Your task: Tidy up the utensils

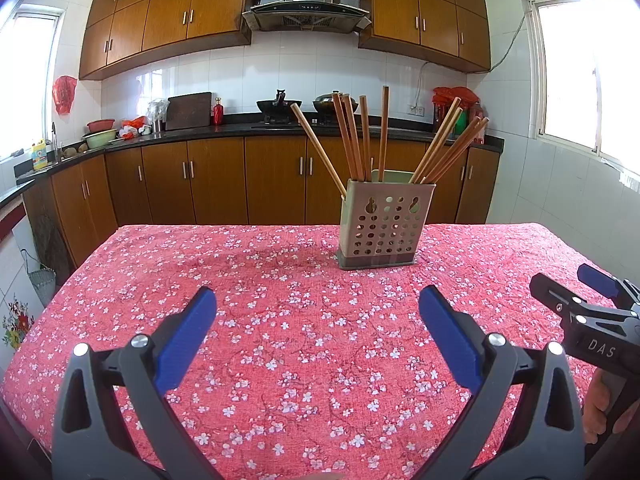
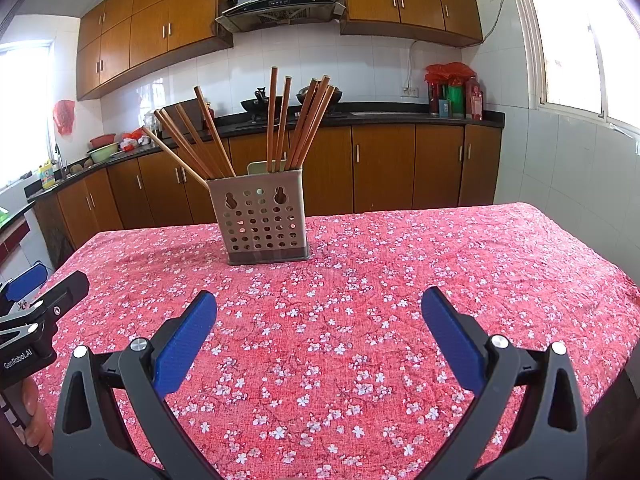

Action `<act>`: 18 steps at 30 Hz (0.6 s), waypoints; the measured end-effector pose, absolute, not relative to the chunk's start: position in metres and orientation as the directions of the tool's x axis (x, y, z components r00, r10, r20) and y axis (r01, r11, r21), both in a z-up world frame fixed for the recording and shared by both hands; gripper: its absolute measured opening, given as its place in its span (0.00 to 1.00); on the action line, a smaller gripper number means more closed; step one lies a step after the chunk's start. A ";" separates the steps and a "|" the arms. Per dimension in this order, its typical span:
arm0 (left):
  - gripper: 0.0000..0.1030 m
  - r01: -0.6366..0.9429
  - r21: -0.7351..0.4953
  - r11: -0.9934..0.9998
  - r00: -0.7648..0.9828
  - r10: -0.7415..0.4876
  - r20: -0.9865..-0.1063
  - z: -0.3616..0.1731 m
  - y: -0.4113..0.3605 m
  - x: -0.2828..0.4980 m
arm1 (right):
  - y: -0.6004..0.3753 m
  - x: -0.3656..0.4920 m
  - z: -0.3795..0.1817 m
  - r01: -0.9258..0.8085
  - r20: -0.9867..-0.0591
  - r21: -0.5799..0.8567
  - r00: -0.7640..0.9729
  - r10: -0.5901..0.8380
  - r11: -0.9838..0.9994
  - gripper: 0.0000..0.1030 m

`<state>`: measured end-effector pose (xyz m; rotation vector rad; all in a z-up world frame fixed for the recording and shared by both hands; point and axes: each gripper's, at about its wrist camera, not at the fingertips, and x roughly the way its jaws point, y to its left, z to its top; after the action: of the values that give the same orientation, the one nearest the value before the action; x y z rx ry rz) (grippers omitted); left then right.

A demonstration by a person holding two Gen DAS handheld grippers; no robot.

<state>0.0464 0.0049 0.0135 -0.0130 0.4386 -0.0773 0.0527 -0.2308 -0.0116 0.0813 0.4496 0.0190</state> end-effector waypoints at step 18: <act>0.96 0.067 -0.033 0.997 0.901 -0.075 -0.428 0.012 0.005 0.048 | -0.232 0.053 -0.011 0.000 -0.433 0.083 0.900 0.036 0.997 0.98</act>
<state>0.0481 0.0048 0.0115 -0.0177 0.4430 -0.0737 0.0529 -0.2319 -0.0115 0.0820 0.4498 0.0186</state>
